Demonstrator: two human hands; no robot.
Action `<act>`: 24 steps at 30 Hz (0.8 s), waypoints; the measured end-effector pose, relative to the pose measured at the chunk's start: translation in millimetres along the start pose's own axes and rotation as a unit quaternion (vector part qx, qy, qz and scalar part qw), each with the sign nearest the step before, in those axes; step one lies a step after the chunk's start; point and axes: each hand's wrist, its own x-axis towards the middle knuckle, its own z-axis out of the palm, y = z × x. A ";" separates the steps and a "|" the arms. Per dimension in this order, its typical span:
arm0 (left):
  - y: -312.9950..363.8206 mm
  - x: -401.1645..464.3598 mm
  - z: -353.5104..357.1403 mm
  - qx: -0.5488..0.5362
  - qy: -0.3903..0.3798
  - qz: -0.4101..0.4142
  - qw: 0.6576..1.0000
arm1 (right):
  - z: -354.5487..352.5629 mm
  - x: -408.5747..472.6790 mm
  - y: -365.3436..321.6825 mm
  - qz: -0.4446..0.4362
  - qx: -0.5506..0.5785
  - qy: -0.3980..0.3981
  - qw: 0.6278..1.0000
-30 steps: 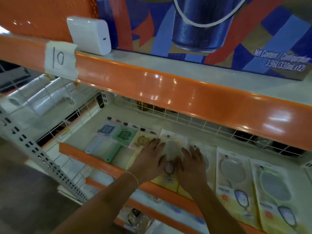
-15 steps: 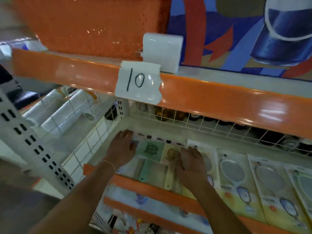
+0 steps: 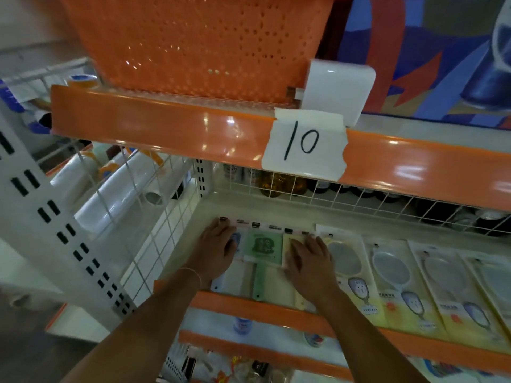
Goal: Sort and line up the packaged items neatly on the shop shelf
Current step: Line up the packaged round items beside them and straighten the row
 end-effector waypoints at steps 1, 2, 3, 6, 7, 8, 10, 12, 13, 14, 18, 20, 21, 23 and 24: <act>-1.2 0.7 0.2 -0.001 -0.004 -0.002 1.000 | 0.8 0.1 0.2 -0.003 -0.004 0.005 1.000; -0.8 1.1 -0.6 -0.005 -0.007 -0.003 1.000 | 1.8 0.3 0.5 -0.003 -0.007 0.007 1.000; -1.7 1.5 0.1 -0.012 -0.006 0.000 1.000 | 2.3 -0.1 0.4 -0.002 -0.007 0.007 1.000; -2.9 2.3 1.6 -0.033 0.006 0.010 0.999 | 3.7 -1.3 0.3 0.002 -0.004 0.008 1.000; -3.5 2.7 2.2 -0.037 0.008 0.011 0.999 | 4.1 -1.4 0.3 0.002 -0.009 0.009 1.000; -4.3 2.6 2.7 -0.040 0.009 0.012 0.999 | 4.9 -0.9 0.7 0.000 -0.012 0.010 1.000; -6.3 3.0 3.6 -0.044 0.009 0.014 0.999 | 7.5 0.9 2.6 -0.001 -0.011 0.012 1.000; -8.1 2.9 3.7 -0.050 0.009 0.014 0.999 | 9.9 2.8 4.0 -0.002 -0.011 0.012 1.000; -8.6 2.9 4.0 -0.052 0.008 0.014 0.999 | 10.8 3.4 4.7 -0.005 -0.011 0.015 1.000; -8.4 2.6 3.9 -0.054 0.008 0.013 0.998 | 10.5 3.6 4.8 -0.008 -0.012 0.017 1.000; -8.0 2.1 2.4 -0.050 0.005 0.012 0.999 | 2.4 3.9 -1.5 0.003 -0.013 0.005 1.000; -8.0 2.5 -0.3 -0.045 0.001 0.004 0.999 | -2.0 5.0 -9.6 -0.006 -0.010 0.007 1.000; -6.8 3.1 -2.6 -0.039 -0.002 -0.001 0.999 | -2.5 7.0 -15.2 -0.018 -0.012 0.001 1.000; -2.4 5.4 -6.9 -0.013 -0.005 -0.005 1.000 | 0.0 14.2 -29.2 -0.047 -0.018 -0.018 0.999; 0.9 7.2 -8.6 0.008 -0.006 -0.001 1.000 | 2.2 19.3 -36.9 -0.061 -0.020 -0.025 0.998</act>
